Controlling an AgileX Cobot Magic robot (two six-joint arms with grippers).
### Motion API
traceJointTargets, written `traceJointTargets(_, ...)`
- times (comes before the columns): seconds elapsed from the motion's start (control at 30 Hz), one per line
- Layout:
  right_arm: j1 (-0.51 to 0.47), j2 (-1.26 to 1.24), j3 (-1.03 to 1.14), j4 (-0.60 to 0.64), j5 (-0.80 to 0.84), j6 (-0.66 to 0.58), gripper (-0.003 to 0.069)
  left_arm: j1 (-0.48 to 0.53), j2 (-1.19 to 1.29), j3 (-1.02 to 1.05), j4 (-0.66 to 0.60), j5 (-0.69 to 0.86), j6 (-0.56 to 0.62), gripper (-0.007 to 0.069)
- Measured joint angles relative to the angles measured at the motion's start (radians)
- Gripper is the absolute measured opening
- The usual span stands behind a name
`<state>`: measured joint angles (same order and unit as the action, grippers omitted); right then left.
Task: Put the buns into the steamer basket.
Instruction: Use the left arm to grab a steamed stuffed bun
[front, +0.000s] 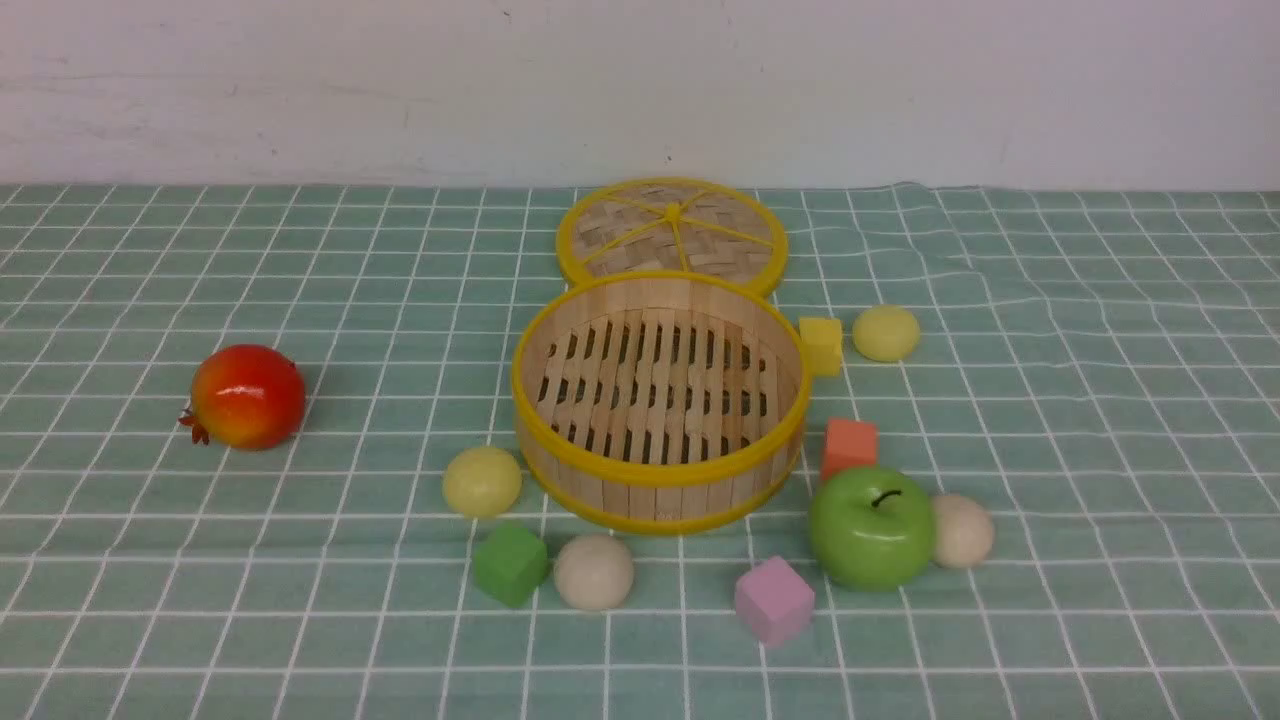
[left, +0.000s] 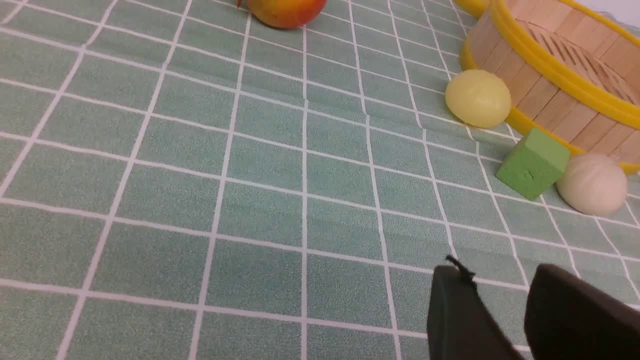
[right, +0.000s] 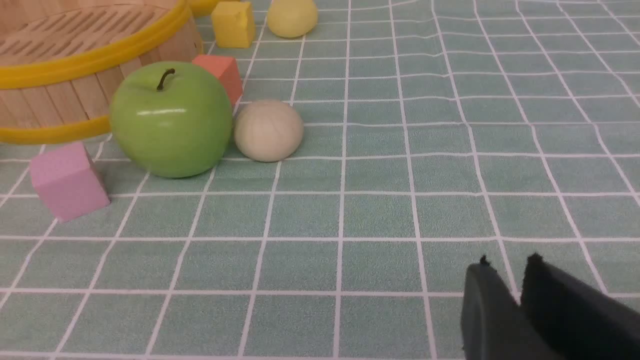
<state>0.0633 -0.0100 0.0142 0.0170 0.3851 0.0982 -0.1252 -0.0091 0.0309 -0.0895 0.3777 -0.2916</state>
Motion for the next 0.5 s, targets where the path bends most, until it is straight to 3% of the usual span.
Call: traceJointTargets(0.5, 0.0, 0.0, 0.0, 0.0, 0.0, 0.0, 0.0113, 0.0, 0.0, 0.0, 0.0, 0.0, 0.0, 0.0217)
